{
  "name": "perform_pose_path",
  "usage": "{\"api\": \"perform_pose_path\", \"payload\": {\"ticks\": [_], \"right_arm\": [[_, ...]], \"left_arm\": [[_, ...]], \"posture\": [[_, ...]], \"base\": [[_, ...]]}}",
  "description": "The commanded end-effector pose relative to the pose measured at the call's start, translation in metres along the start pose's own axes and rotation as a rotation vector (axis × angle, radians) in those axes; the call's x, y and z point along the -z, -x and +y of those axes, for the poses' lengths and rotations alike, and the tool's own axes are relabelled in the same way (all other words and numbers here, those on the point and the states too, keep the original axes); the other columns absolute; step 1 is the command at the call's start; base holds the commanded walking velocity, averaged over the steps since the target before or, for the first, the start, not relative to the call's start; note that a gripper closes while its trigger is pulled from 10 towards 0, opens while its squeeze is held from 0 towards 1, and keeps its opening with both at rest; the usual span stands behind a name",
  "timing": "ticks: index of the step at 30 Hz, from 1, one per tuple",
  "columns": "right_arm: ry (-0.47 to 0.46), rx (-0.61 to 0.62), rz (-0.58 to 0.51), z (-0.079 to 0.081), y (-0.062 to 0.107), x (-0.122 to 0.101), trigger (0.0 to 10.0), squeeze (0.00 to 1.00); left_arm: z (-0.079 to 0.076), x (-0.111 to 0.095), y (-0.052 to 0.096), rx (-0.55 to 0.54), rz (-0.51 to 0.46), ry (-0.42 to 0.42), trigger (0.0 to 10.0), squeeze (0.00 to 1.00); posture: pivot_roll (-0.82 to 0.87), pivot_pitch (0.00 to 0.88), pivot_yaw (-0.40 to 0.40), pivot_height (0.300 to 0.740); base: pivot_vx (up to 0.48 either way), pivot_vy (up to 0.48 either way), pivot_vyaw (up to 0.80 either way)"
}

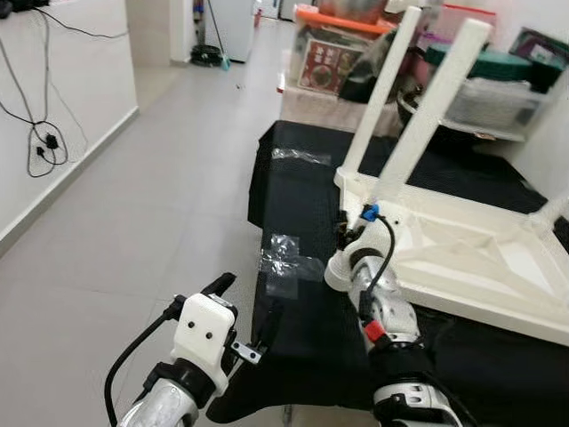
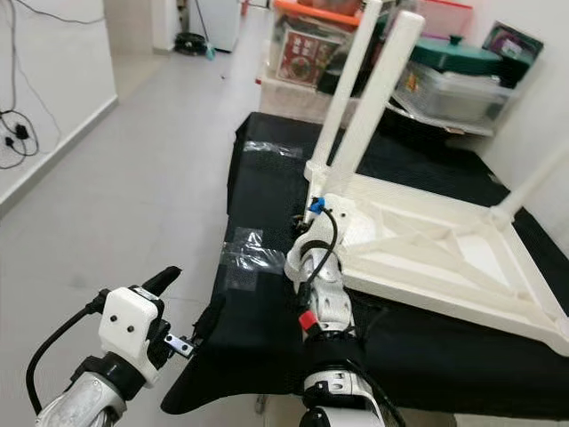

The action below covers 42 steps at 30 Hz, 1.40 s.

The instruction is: Building children table

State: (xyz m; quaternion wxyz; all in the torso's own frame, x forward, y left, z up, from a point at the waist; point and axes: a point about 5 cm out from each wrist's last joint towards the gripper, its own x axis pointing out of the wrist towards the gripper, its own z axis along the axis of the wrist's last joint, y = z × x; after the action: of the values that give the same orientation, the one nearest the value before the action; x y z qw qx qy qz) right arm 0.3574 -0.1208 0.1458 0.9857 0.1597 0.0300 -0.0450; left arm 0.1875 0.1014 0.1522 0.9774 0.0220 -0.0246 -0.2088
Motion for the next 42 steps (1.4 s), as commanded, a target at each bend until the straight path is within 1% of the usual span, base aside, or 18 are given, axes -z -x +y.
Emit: {"api": "perform_pose_path", "payload": {"ticks": [1,6,7,8,12,20,22,23,29,30,31,33,34,35,38,39,41,42], "right_arm": [[-0.003,-0.110,-0.079,0.010,-0.009,-0.026,10.0,0.00],[0.067,-0.246,-0.138,0.002,-0.016,-0.043,10.0,0.00],[0.087,-0.392,-0.108,-0.004,-0.021,-0.048,10.0,0.00],[0.110,-0.680,0.023,-0.013,-0.021,-0.048,10.0,0.00],[0.099,-0.859,0.096,-0.014,-0.015,-0.048,10.0,0.00],[0.191,-1.245,0.221,0.009,0.000,-0.039,10.0,0.00],[0.195,-1.267,0.232,0.015,0.000,-0.035,10.0,0.00],[0.210,-1.210,0.234,0.020,-0.004,-0.029,0.0,0.00],[0.246,-1.073,0.244,0.022,-0.013,-0.018,0.0,0.00],[0.245,-0.909,0.208,0.016,-0.020,-0.016,0.0,0.00],[0.245,-0.909,0.208,0.016,-0.020,-0.016,0.0,0.00],[0.254,-0.678,0.132,0.008,-0.028,-0.020,0.0,0.00],[0.254,-0.678,0.132,0.008,-0.028,-0.020,0.0,0.00],[0.242,-0.573,0.112,0.003,-0.030,-0.022,0.0,0.00],[0.281,-0.035,0.043,-0.028,-0.031,-0.025,0.0,0.00],[0.281,-0.035,0.043,-0.028,-0.031,-0.025,0.0,0.00],[0.214,0.193,0.033,-0.038,-0.019,-0.020,0.0,0.00],[0.214,0.193,0.033,-0.038,-0.019,-0.020,0.0,0.00]], "left_arm": [[-0.001,0.003,0.000,0.006,0.014,-0.007,10.0,0.00],[-0.001,0.003,-0.001,0.007,0.014,-0.005,10.0,0.00],[-0.001,0.003,-0.001,0.009,0.013,-0.005,10.0,0.00],[-0.001,0.003,-0.002,0.010,0.010,-0.010,10.0,0.00],[-0.001,0.003,-0.003,0.008,0.009,-0.011,10.0,0.00],[0.001,0.002,0.000,-0.002,0.014,-0.019,10.0,0.00],[0.002,0.002,-0.001,-0.002,0.014,-0.023,10.0,0.00],[0.002,0.002,-0.001,-0.003,0.016,-0.025,10.0,0.00],[0.002,0.002,-0.001,-0.006,0.020,-0.024,10.0,0.00],[0.002,0.003,0.000,-0.005,0.024,-0.024,10.0,0.00],[0.002,0.003,0.000,-0.005,0.024,-0.024,10.0,0.00],[0.002,0.004,-0.001,-0.006,0.026,-0.024,10.0,0.00],[0.002,0.004,-0.001,-0.006,0.026,-0.024,10.0,0.00],[0.002,0.004,-0.001,-0.005,0.025,-0.024,10.0,0.00],[0.003,0.004,-0.001,-0.004,0.025,-0.020,10.0,0.00],[0.003,0.004,-0.001,-0.004,0.025,-0.020,10.0,0.00],[0.003,0.005,-0.002,-0.002,0.027,-0.019,10.0,0.00],[0.003,0.005,-0.002,-0.002,0.027,-0.019,10.0,0.00]], "posture": [[0.16,0.030,-0.148,0.740],[0.15,0.030,-0.145,0.740],[0.16,0.032,-0.144,0.740],[0.16,0.033,-0.149,0.740],[0.16,0.033,-0.156,0.740],[0.18,0.043,-0.162,0.740],[0.18,0.044,-0.162,0.740],[0.18,0.045,-0.166,0.740],[0.18,0.046,-0.163,0.740],[0.17,0.050,-0.160,0.740],[0.17,0.050,-0.160,0.740],[0.17,0.055,-0.159,0.740],[0.17,0.055,-0.159,0.740],[0.17,0.056,-0.158,0.740],[0.15,0.054,-0.148,0.740],[0.15,0.054,-0.148,0.740],[0.15,0.056,-0.147,0.740],[0.15,0.056,-0.147,0.740]], "base": [[0.000,0.000,0.00],[0.000,0.000,0.00],[0.000,0.000,0.00],[0.000,0.000,0.00],[0.000,0.000,0.00],[0.000,0.000,0.00],[0.000,0.000,0.00],[0.000,0.000,0.00],[0.000,0.000,0.00],[0.000,0.000,0.00],[0.000,0.000,0.00],[0.000,0.000,0.00],[0.000,0.000,0.00],[0.000,0.000,0.00],[0.000,0.000,0.00],[0.000,0.000,0.00],[0.000,0.000,0.00],[0.000,0.000,0.00]]}}
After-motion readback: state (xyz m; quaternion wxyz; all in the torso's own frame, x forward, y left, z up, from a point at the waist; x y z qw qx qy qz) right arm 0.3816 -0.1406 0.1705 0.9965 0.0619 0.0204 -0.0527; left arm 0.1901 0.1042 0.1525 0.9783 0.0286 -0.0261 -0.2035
